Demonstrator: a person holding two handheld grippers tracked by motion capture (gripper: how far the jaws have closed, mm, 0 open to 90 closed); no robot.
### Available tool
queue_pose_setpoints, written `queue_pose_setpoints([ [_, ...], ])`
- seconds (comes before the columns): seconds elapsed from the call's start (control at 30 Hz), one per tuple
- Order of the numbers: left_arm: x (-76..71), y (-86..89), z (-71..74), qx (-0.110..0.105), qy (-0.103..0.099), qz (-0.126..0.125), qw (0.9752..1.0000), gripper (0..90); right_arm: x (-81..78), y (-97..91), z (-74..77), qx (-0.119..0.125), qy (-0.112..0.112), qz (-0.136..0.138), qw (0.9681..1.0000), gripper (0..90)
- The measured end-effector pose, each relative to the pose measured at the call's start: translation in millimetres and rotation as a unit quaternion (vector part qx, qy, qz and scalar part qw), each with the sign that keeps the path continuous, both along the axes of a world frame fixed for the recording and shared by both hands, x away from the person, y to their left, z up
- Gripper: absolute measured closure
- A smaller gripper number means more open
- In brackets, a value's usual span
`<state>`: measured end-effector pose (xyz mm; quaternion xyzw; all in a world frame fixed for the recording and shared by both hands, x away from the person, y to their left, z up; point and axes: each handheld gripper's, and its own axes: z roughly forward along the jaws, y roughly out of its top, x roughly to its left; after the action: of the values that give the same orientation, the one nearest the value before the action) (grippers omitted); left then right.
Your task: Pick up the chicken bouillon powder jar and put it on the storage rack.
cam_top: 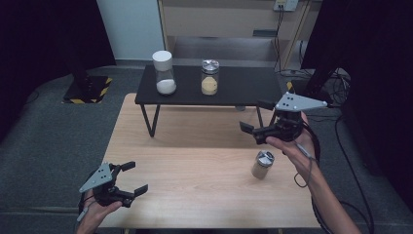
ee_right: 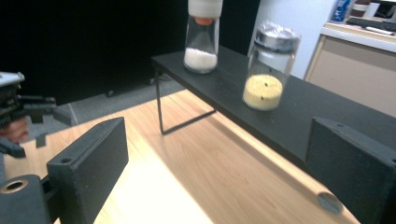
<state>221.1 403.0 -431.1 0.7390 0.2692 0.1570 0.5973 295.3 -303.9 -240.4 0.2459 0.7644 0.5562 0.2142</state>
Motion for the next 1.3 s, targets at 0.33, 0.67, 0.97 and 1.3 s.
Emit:
queue_pose_setpoints([
  [0.33,0.1,-0.3,0.3,0.001,0.000,0.000,1.0000,2.0,-32.4,-21.5,-30.8,-0.003,0.012,-0.016,0.9998,6.7],
  [0.67,-0.7,-1.0,1.0,0.004,-0.001,0.001,1.0000,2.0,-59.0,-46.4,-56.1,0.000,0.014,-0.039,0.9992,6.6],
  [0.97,-2.1,-2.0,2.5,0.008,-0.003,0.000,1.0000,2.0,-79.9,-55.7,-74.9,-0.002,0.019,-0.058,0.9982,6.7],
  [1.3,-3.1,-2.4,3.2,0.010,-0.004,0.001,0.9999,2.0,-95.6,-68.5,-99.5,0.012,0.033,-0.074,0.9966,6.8],
])
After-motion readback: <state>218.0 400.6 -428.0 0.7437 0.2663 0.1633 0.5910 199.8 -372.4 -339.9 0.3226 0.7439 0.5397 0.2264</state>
